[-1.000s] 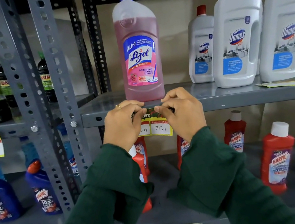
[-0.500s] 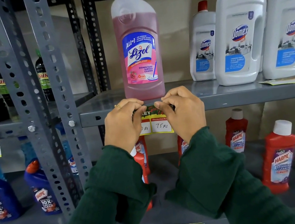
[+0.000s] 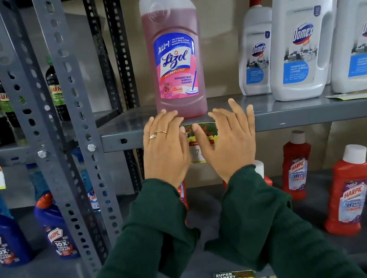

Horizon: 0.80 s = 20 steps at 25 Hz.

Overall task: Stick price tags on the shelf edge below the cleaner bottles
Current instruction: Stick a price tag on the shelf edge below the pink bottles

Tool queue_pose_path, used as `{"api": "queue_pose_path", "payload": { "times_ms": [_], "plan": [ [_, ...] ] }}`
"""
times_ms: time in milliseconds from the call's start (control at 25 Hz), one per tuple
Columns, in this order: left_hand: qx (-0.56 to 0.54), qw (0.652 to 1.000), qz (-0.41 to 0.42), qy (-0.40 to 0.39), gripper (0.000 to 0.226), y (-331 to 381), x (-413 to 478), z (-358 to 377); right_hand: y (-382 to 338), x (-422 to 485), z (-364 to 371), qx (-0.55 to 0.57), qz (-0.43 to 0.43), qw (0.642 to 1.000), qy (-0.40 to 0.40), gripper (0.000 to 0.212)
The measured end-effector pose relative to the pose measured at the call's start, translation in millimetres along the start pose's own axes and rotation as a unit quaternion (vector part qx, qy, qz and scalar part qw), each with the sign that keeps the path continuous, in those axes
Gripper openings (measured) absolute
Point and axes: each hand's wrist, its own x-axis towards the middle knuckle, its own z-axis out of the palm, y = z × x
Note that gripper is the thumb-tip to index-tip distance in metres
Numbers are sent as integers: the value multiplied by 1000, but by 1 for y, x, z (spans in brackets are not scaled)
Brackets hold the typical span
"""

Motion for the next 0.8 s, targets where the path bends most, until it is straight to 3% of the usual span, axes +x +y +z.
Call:
{"api": "queue_pose_path", "payload": {
  "times_ms": [160, 320, 600, 800],
  "plan": [
    [88, 993, -57, 48, 39, 6, -4, 14, 4, -5, 4, -7, 16, 999, 31, 53],
    [87, 988, -80, 101, 44, 2, -6, 19, 4, -5, 12, 65, 46, 994, 75, 61],
    [20, 990, -54, 131, 25, -7, -3, 11, 6, -5, 21, 124, 9, 982, 142, 33],
    [-23, 989, -46, 135, 21, -15, -2, 2, 5, -4, 17, 138, 14, 980, 145, 19]
  ]
}}
